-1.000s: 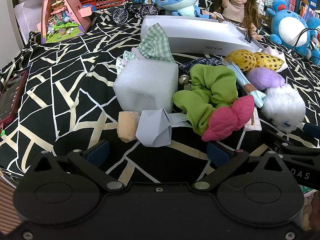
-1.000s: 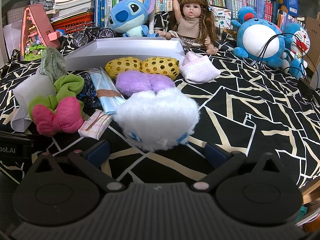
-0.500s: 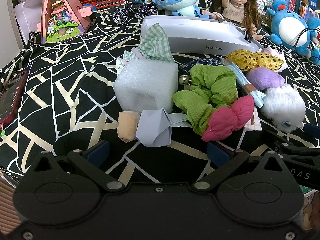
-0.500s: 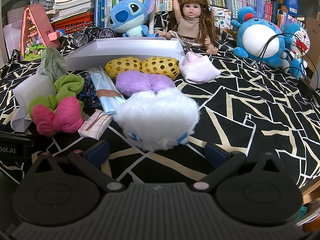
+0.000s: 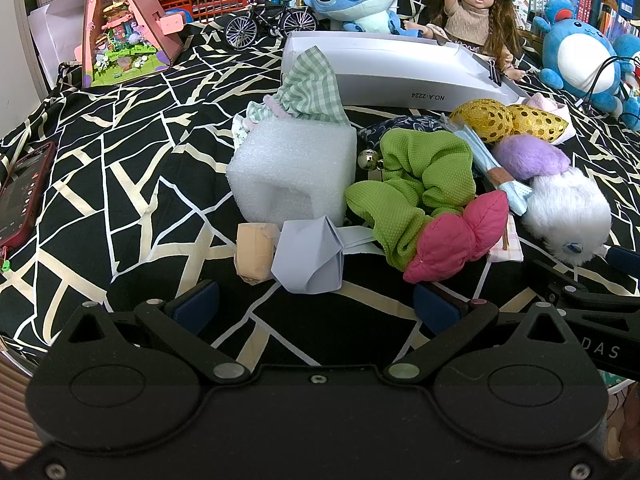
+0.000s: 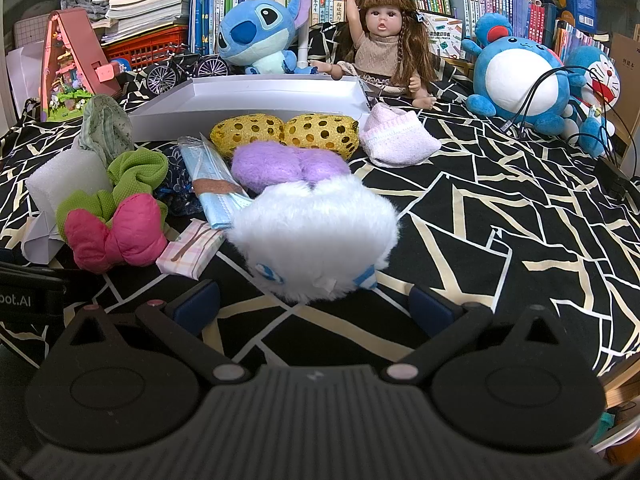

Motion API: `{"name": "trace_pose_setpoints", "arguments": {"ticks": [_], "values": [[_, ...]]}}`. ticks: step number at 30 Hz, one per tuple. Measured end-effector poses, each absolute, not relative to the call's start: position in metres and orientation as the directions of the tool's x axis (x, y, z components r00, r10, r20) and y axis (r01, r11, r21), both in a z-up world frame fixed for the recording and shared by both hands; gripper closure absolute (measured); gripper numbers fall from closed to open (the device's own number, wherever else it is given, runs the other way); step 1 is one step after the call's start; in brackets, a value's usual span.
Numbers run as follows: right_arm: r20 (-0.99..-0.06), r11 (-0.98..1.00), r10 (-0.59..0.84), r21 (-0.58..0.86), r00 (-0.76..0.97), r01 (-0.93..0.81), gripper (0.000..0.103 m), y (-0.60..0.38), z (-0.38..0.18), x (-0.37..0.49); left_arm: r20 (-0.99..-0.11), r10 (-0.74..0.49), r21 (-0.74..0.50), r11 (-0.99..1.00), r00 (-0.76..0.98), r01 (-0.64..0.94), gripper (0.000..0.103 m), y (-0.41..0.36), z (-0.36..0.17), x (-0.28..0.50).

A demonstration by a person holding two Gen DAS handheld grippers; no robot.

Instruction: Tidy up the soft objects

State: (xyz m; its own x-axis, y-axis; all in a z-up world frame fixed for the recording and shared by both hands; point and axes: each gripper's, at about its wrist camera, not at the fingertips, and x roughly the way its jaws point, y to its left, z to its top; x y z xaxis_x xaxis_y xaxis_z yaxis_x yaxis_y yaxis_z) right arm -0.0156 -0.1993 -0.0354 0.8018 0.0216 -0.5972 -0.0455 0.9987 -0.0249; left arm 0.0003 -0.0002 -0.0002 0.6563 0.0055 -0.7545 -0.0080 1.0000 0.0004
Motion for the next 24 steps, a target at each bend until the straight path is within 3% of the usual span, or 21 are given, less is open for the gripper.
{"name": "trace_pose_setpoints", "arguments": {"ticks": [24], "values": [[-0.58, 0.998, 0.038, -0.016, 0.814, -0.058, 0.0, -0.2007, -0.0379, -0.016, -0.739, -0.015, -0.001, 1.0, 0.674, 0.022, 0.0, 0.0073, -0.0034, -0.0023]]}}
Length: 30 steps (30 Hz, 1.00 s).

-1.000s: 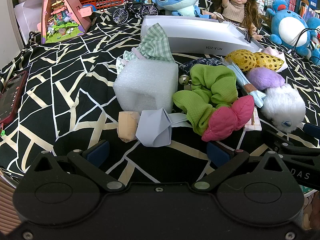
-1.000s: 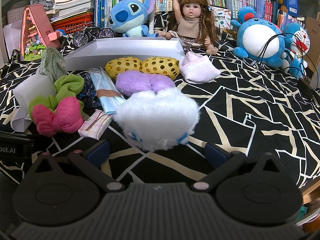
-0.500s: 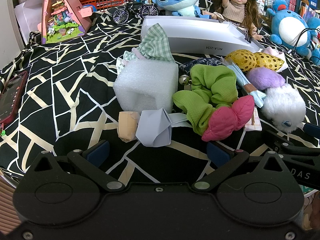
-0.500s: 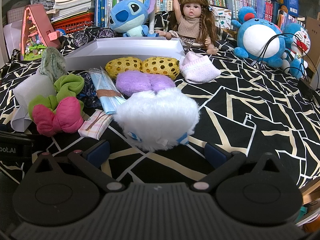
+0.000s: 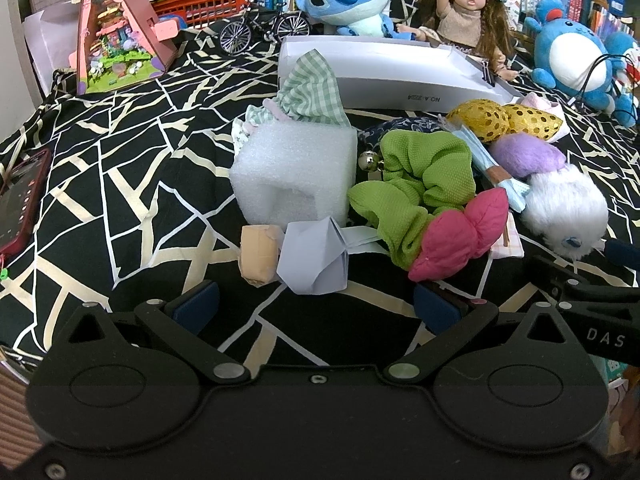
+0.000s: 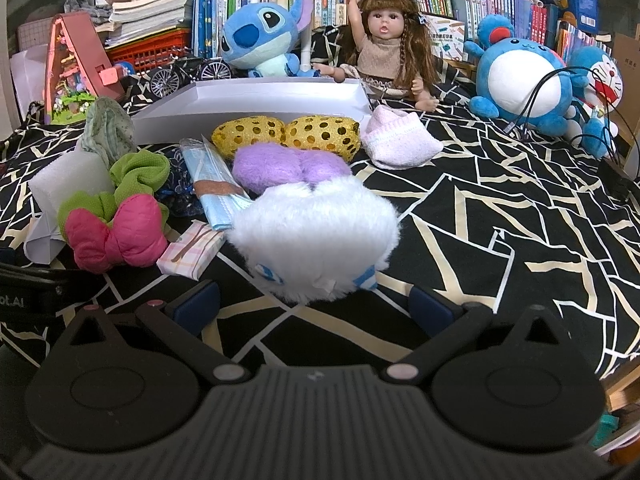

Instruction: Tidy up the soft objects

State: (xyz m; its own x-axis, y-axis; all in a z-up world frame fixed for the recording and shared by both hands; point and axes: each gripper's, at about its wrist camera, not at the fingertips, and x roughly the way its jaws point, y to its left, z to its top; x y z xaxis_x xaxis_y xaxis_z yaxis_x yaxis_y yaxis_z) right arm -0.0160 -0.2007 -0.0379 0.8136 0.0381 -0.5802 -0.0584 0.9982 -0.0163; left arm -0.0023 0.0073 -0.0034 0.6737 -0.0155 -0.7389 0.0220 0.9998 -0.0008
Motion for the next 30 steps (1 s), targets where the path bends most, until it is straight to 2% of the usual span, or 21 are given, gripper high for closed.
{"name": "trace_pose_setpoints", "arguments": {"ticks": [6, 10, 13, 16, 20, 22, 28, 30], "values": [[-0.561, 0.998, 0.055, -0.003, 0.826, -0.068, 0.0, -0.204, -0.037, -0.021, -0.73, -0.034, -0.016, 0.999, 0.683, 0.032, 0.002, 0.012, -0.002, -0.005], [-0.529, 0.998, 0.07, 0.034, 0.846, -0.061, 0.0, -0.211, -0.032, -0.027, -0.722, -0.054, -0.045, 0.998, 0.69, 0.031, 0.018, 0.017, 0.003, -0.009], [-0.481, 0.998, 0.047, -0.009, 0.876, -0.059, 0.001, -0.211, -0.027, -0.03, -0.705, -0.09, -0.067, 0.996, 0.704, 0.06, 0.032, 0.018, 0.007, -0.014], [-0.445, 0.995, 0.043, -0.062, 0.895, -0.078, 0.001, -0.209, -0.022, -0.03, -0.683, -0.123, -0.085, 0.992, 0.72, 0.089, 0.037, 0.018, 0.012, -0.019], [-0.438, 0.992, 0.032, -0.095, 0.899, -0.081, 0.005, -0.21, -0.018, -0.023, -0.66, -0.106, -0.091, 0.994, 0.744, 0.061, 0.053, 0.02, 0.018, -0.02], [-0.435, 0.992, 0.028, -0.1, 0.9, -0.08, 0.008, -0.212, -0.018, -0.021, -0.655, -0.099, -0.1, 0.994, 0.749, 0.045, 0.058, 0.024, 0.02, -0.02], [-0.428, 0.986, 0.046, -0.124, 0.902, -0.109, 0.008, -0.21, -0.019, -0.014, -0.649, -0.087, -0.067, 0.996, 0.756, 0.057, 0.058, 0.025, 0.018, -0.02], [-0.433, 0.987, 0.056, -0.114, 0.9, -0.116, 0.008, -0.21, -0.02, -0.01, -0.651, -0.091, -0.064, 0.996, 0.754, 0.065, 0.063, 0.023, 0.017, -0.017]]}}
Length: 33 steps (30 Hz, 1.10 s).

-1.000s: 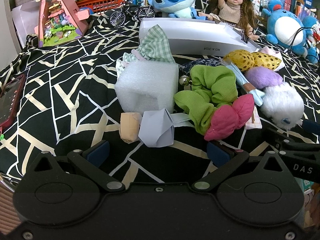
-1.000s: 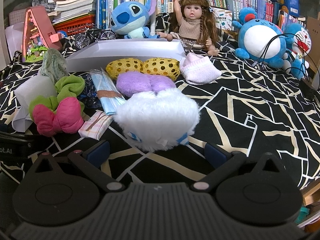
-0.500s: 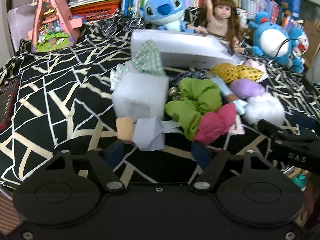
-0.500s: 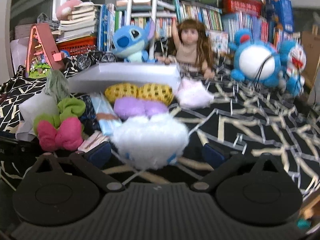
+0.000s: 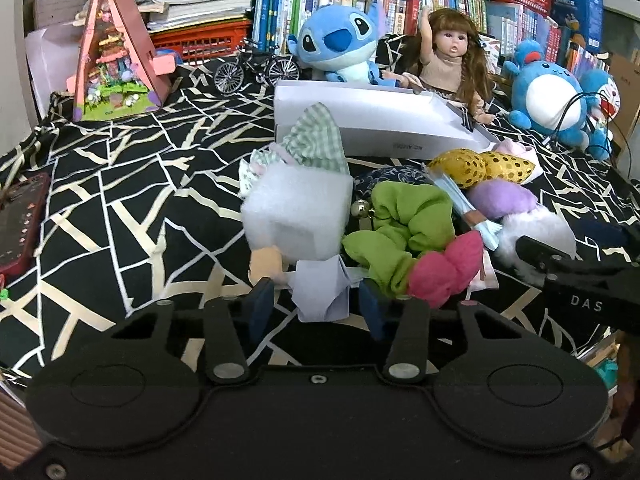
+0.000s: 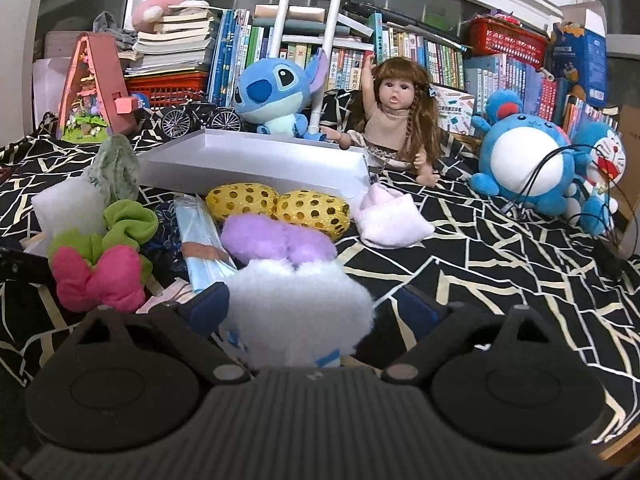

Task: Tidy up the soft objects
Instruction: 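Grasp the white fluffy ball with the right tool while the left tool grasps the light-blue folded paper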

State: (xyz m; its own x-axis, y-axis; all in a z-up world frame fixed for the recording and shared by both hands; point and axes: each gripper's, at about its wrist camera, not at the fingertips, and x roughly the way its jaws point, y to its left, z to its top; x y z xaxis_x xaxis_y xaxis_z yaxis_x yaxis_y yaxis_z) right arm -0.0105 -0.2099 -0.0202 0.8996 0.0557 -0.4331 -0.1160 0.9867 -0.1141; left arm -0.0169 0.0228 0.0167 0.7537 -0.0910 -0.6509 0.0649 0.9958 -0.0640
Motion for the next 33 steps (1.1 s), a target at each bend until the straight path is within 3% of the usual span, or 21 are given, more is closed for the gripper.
{"name": "trace_pose_setpoints", "arguments": {"ticks": [2, 6, 9, 22, 33], "values": [[-0.44, 0.988, 0.072, -0.092, 0.895, -0.124, 0.009, -0.212, -0.021, -0.006, -0.658, -0.102, -0.083, 0.995, 0.746, 0.063, 0.076, 0.023, 0.015, -0.014], [-0.463, 0.989, 0.112, -0.035, 0.879, -0.144, 0.021, -0.213, -0.022, -0.002, -0.657, -0.119, -0.118, 0.992, 0.744, 0.054, 0.077, 0.026, 0.015, -0.012], [-0.453, 0.988, 0.113, -0.04, 0.884, -0.147, 0.025, -0.211, -0.02, -0.005, -0.64, -0.12, -0.108, 0.992, 0.759, 0.066, 0.077, 0.026, 0.019, -0.015], [-0.397, 0.996, 0.023, -0.068, 0.918, -0.054, 0.026, -0.228, 0.001, -0.016, -0.598, -0.142, -0.155, 0.986, 0.788, 0.06, 0.077, 0.039, 0.038, -0.023], [-0.415, 0.998, -0.063, -0.045, 0.908, 0.048, 0.026, -0.25, 0.001, -0.01, -0.595, -0.119, -0.169, 0.985, 0.795, 0.02, 0.077, 0.053, 0.044, -0.029]]}}
